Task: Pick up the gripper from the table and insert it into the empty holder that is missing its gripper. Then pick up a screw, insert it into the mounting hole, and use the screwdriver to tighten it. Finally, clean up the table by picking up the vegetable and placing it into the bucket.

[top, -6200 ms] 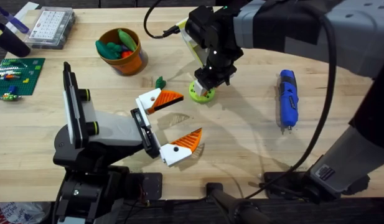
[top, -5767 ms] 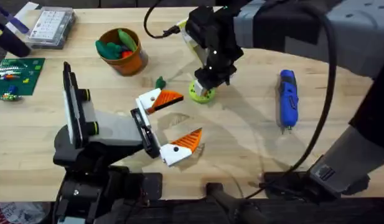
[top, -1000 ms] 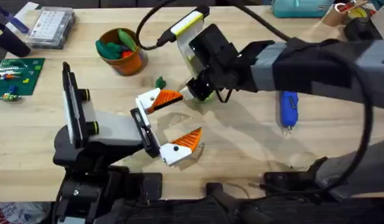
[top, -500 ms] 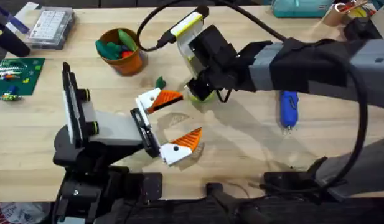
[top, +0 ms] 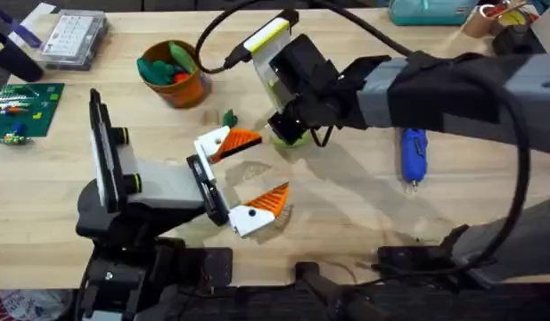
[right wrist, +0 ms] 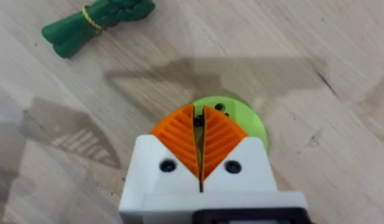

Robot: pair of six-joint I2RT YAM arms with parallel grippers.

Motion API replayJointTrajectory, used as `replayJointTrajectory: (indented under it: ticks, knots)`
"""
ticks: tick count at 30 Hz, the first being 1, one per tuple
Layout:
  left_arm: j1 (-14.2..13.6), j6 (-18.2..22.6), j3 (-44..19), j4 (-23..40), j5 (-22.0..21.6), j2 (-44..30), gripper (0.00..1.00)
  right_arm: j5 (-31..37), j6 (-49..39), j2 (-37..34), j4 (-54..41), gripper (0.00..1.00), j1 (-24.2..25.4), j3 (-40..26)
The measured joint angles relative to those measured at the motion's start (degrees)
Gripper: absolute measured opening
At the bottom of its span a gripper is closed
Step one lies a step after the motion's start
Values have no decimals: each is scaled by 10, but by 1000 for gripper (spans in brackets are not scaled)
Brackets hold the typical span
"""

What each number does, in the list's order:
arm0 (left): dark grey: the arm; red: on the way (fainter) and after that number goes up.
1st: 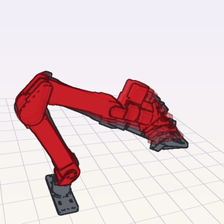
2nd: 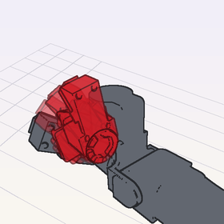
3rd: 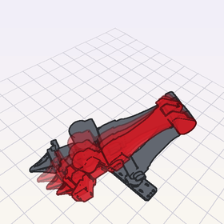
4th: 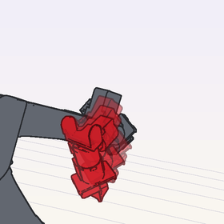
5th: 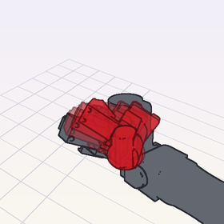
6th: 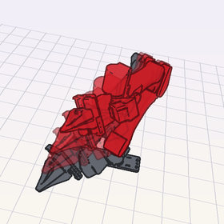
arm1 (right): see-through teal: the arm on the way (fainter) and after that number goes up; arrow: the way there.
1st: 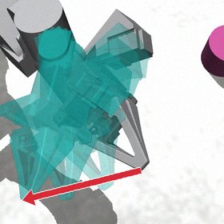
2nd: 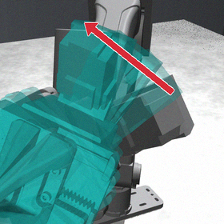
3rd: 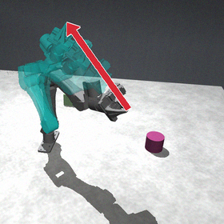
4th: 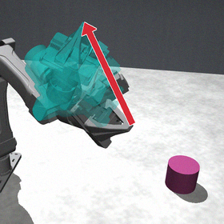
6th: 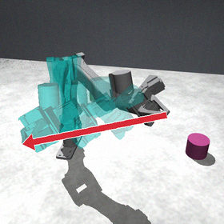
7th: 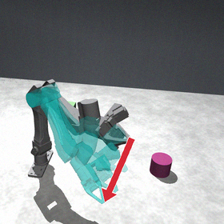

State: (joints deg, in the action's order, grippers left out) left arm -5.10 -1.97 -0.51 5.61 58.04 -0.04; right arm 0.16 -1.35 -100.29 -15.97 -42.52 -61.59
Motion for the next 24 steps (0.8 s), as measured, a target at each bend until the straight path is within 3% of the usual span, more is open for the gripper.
replayJointTrajectory:
  ticks: [24]
  knots:
    - [0,0,0,0,0,0,986,0,0,139,-119,4,0,-71]
